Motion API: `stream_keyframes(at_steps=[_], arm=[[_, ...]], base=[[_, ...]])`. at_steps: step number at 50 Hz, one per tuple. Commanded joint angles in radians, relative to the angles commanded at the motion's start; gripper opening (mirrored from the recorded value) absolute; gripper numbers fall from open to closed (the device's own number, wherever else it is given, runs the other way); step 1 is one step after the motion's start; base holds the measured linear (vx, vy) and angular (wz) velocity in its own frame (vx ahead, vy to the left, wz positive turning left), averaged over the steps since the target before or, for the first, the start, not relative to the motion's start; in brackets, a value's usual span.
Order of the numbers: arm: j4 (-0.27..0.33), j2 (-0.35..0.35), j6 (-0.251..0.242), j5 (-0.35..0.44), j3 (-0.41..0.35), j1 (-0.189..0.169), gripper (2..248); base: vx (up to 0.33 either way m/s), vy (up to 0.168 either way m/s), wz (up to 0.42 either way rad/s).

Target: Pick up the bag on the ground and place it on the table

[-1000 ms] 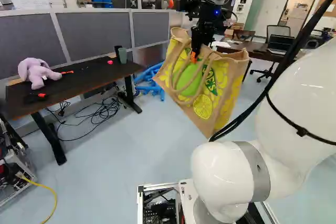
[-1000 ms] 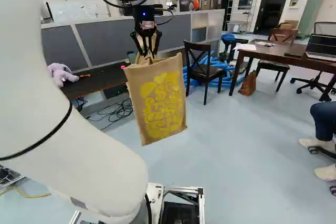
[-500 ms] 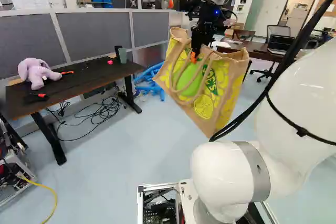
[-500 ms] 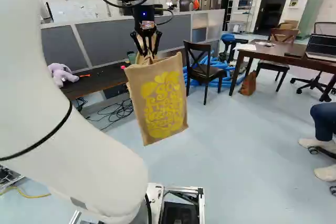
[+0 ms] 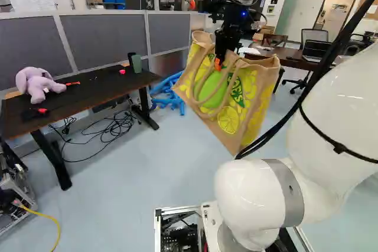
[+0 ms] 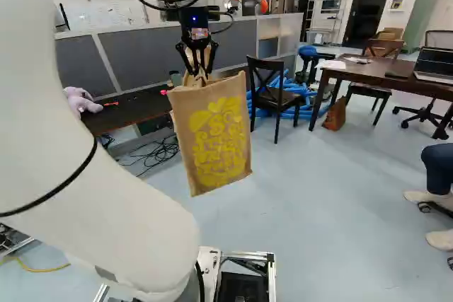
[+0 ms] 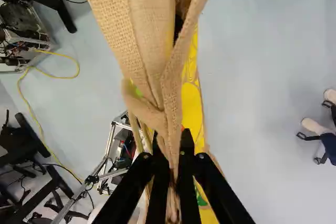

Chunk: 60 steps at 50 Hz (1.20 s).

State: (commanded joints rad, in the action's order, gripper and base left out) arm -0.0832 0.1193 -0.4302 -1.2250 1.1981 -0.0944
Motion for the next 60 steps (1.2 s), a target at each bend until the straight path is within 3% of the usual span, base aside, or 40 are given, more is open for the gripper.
stream_keyframes(at_steps=[16, 60], arm=[[0.000, 0.000, 0.000, 0.000, 0.000, 0.000, 22], [0.000, 0.000, 0.000, 0.000, 0.000, 0.000, 22]], base=[[0.190, -0.030, 0.068], [0.222, 0.052, 0.228]])
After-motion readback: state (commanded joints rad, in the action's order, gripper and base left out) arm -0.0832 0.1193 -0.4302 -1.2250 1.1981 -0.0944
